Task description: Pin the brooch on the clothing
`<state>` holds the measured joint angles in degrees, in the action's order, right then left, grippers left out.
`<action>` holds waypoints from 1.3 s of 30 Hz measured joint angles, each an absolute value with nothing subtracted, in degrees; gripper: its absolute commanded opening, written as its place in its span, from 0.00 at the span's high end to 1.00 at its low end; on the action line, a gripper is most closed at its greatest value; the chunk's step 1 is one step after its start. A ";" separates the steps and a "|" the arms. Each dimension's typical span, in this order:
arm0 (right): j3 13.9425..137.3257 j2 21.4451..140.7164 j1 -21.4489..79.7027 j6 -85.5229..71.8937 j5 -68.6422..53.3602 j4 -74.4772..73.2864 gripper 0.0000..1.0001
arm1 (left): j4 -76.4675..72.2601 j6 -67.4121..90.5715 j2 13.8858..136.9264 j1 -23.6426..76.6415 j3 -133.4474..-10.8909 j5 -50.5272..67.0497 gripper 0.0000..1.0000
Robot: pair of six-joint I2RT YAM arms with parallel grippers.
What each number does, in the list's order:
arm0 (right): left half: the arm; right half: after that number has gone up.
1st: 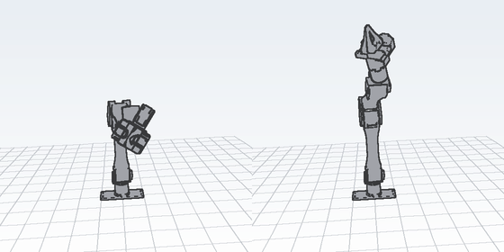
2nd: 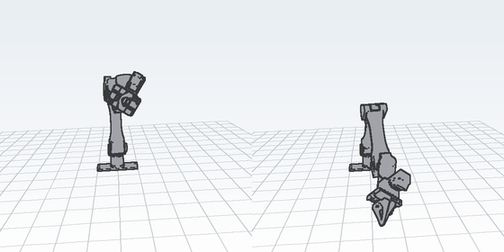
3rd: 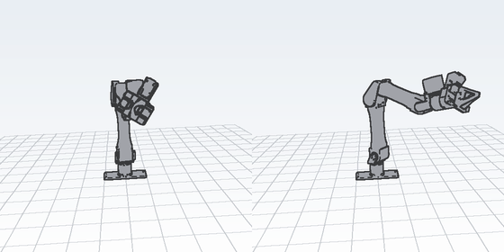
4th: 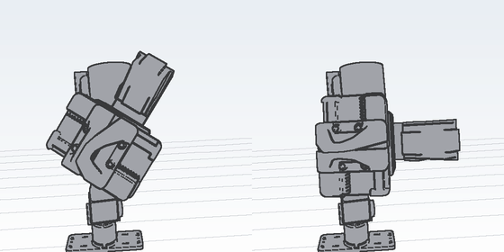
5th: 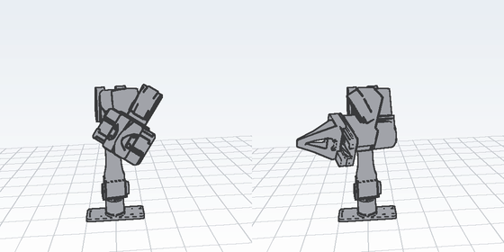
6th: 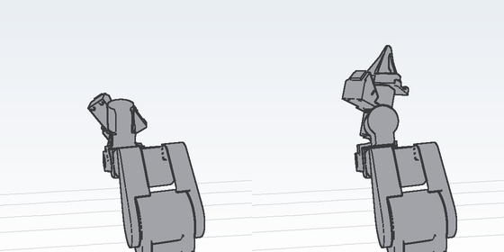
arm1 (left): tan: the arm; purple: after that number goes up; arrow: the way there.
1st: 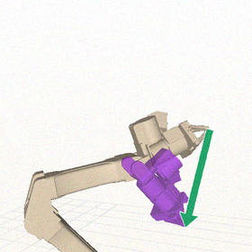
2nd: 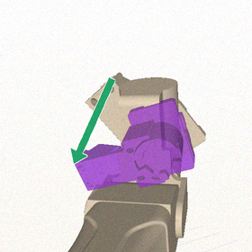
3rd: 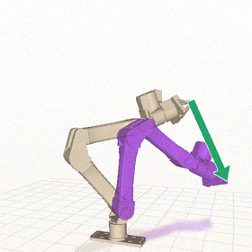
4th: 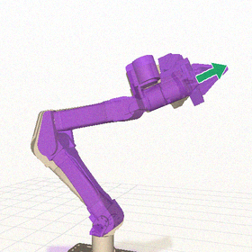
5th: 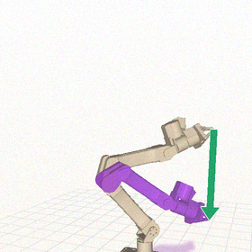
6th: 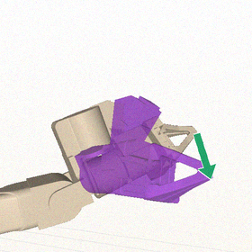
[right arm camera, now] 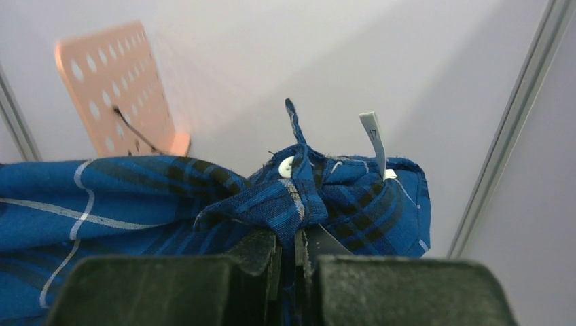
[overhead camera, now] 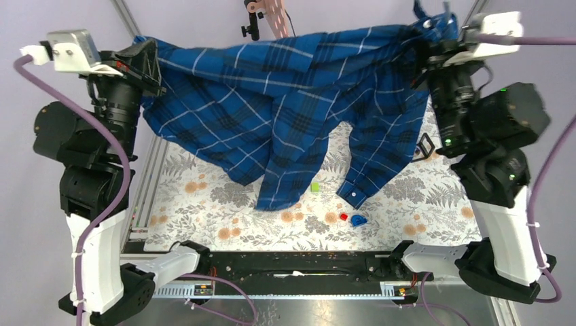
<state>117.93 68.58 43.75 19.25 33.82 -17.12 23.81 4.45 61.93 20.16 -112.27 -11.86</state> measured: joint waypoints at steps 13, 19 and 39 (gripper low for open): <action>95.61 70.08 35.83 11.00 33.28 -15.94 1.00 | 27.51 6.17 63.18 15.81 -92.92 -14.06 1.00; 104.14 77.62 29.74 7.38 27.11 -16.49 1.00 | 30.22 9.08 71.20 9.21 -100.75 -8.97 1.00; 58.30 39.22 28.38 -15.62 16.78 -19.75 1.00 | 25.08 28.80 33.43 7.75 -55.53 3.42 1.00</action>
<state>58.30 39.22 28.38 -15.62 16.78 -19.75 25.08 28.80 33.43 7.75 -55.53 3.42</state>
